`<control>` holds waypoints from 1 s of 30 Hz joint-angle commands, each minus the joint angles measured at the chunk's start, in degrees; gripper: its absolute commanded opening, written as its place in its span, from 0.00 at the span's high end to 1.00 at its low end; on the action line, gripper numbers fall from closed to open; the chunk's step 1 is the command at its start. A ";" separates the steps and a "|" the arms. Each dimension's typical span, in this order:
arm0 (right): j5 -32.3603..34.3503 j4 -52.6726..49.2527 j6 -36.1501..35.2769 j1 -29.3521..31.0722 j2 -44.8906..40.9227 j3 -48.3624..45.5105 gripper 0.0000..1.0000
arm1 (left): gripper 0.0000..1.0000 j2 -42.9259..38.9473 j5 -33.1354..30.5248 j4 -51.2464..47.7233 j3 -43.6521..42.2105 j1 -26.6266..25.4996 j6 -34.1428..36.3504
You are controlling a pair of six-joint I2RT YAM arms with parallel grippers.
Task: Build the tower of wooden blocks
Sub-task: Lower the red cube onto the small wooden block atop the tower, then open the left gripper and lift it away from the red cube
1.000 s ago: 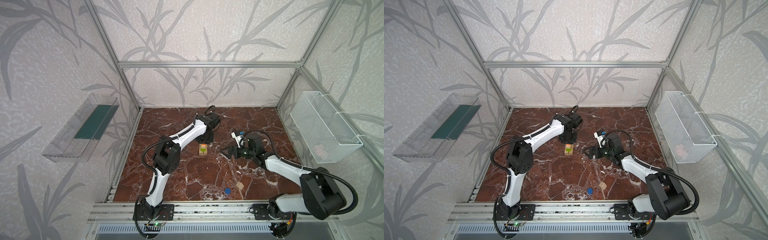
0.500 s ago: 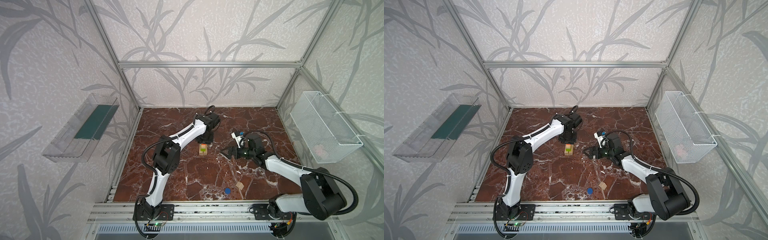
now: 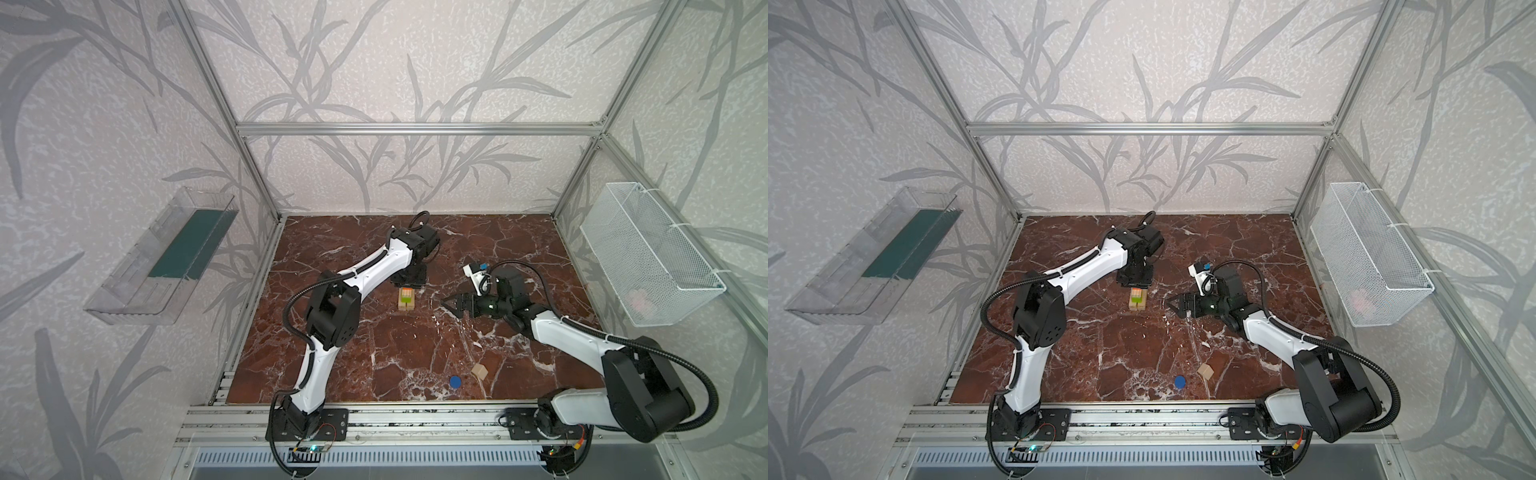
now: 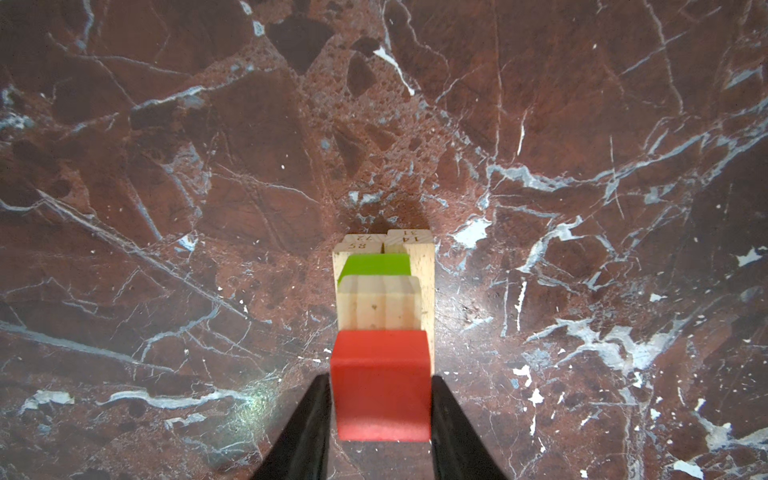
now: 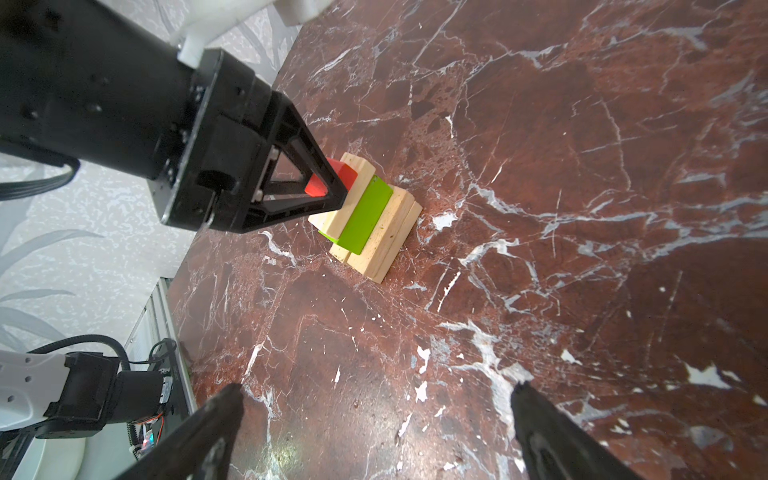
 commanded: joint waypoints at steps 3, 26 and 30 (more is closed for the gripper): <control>0.25 -0.57 -1.01 0.12 -1.35 1.17 0.01 | 0.65 0.38 -0.34 -1.89 0.77 0.36 -0.31; 0.59 -1.53 -1.26 0.07 -2.04 1.57 0.01 | 0.58 -0.68 0.55 -2.61 1.62 0.54 -0.61; 1.15 -3.25 -1.12 -0.47 -3.31 1.13 0.01 | 0.52 -3.25 -0.60 -3.51 2.06 0.19 -0.82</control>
